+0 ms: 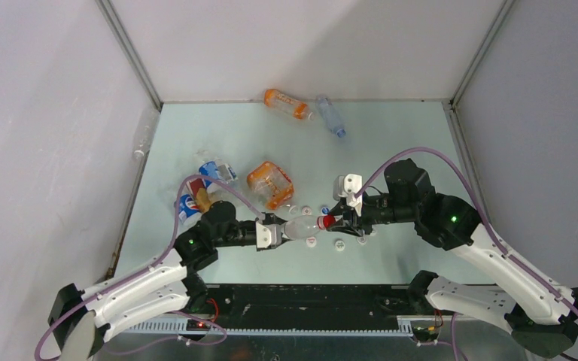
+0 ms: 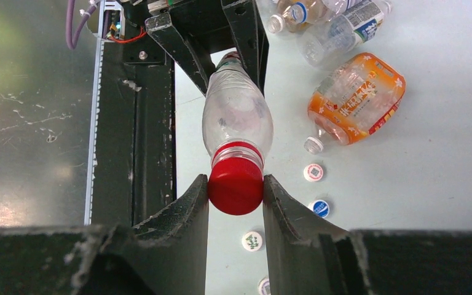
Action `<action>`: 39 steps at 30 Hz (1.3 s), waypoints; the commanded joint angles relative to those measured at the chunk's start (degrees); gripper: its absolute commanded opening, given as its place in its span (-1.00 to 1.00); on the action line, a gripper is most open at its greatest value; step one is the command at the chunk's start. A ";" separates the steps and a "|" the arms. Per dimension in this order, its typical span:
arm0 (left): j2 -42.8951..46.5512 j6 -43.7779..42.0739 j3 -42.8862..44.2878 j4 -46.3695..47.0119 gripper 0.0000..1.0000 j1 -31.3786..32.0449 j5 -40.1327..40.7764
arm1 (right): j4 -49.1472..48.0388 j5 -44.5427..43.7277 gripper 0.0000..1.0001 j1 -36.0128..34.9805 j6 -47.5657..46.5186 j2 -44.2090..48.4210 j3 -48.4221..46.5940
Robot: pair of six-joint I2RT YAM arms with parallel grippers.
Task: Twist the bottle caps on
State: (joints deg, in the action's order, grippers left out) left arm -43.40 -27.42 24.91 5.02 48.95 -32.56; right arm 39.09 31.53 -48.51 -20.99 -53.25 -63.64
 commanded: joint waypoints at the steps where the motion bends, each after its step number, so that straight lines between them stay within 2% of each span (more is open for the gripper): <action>1: 0.68 -3.60 5.16 8.59 -0.85 0.89 -7.76 | -1.80 0.39 -0.94 -0.56 -0.18 -1.71 -0.17; 15: -0.67 -3.59 5.80 9.06 -0.85 0.89 -7.91 | -3.67 0.05 -0.92 -1.56 -0.65 -1.85 -0.11; 21: 0.22 -2.48 4.92 11.88 -0.86 0.89 -7.62 | -0.41 -3.50 -0.91 -1.31 -1.45 -2.35 -0.15; 39: -1.33 -3.64 4.89 13.04 -0.86 0.89 -7.81 | -2.39 0.12 -0.85 5.67 4.38 -0.58 -0.15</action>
State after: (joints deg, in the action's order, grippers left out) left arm -45.69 -28.47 25.32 7.51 48.84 -33.06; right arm 38.85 33.30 -44.73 -18.15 -53.17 -63.64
